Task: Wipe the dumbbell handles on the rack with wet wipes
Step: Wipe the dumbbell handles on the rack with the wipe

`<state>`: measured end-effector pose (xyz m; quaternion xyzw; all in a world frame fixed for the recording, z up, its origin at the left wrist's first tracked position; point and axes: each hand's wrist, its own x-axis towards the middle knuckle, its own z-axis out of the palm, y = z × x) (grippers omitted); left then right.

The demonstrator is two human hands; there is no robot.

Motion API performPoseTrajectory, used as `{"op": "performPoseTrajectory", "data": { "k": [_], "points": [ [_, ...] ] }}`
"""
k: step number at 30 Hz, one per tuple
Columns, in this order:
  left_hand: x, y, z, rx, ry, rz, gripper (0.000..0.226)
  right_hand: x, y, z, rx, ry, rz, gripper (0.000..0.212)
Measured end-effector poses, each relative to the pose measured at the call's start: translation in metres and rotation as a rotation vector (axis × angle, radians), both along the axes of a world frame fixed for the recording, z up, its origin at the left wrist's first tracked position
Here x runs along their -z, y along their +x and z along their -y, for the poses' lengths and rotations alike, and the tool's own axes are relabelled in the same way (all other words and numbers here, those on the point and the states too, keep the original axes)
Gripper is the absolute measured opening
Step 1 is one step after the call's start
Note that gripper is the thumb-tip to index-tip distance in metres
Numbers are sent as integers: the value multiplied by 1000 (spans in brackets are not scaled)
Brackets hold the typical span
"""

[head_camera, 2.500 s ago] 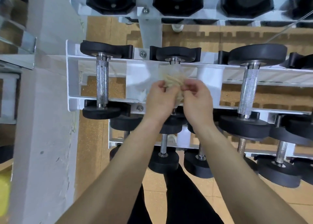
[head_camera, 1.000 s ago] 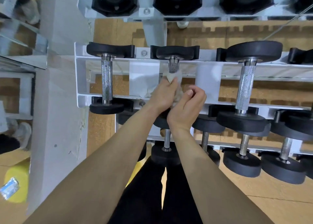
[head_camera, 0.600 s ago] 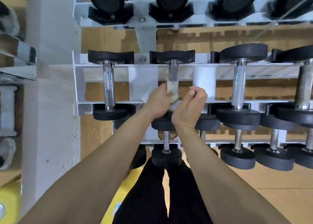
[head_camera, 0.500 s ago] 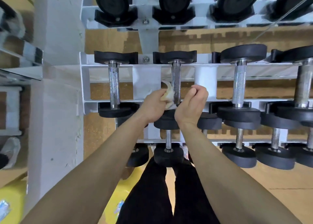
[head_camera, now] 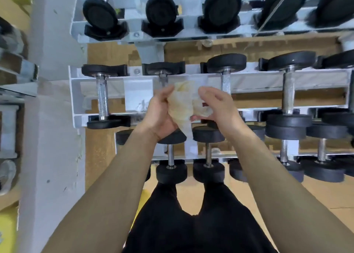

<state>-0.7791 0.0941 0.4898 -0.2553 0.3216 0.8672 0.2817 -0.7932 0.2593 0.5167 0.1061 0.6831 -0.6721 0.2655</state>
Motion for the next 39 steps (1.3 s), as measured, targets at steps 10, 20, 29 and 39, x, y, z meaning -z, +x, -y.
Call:
{"op": "performPoseTrajectory", "data": {
  "k": [10,20,29,39],
  "points": [
    [7,-13,-117,-69,-638,-13,36,-10,-44,-113,-87,176,-160,26],
    [9,-13,-111,-7,-607,-87,33,16,-63,-128,56,82,-29,22],
    [62,-75,-92,-123,-1002,29,30,107,-78,-126,311,243,286,12],
    [87,-35,-138,-248,-1252,10,26,101,-68,-64,33,575,-46,35]
  ]
}}
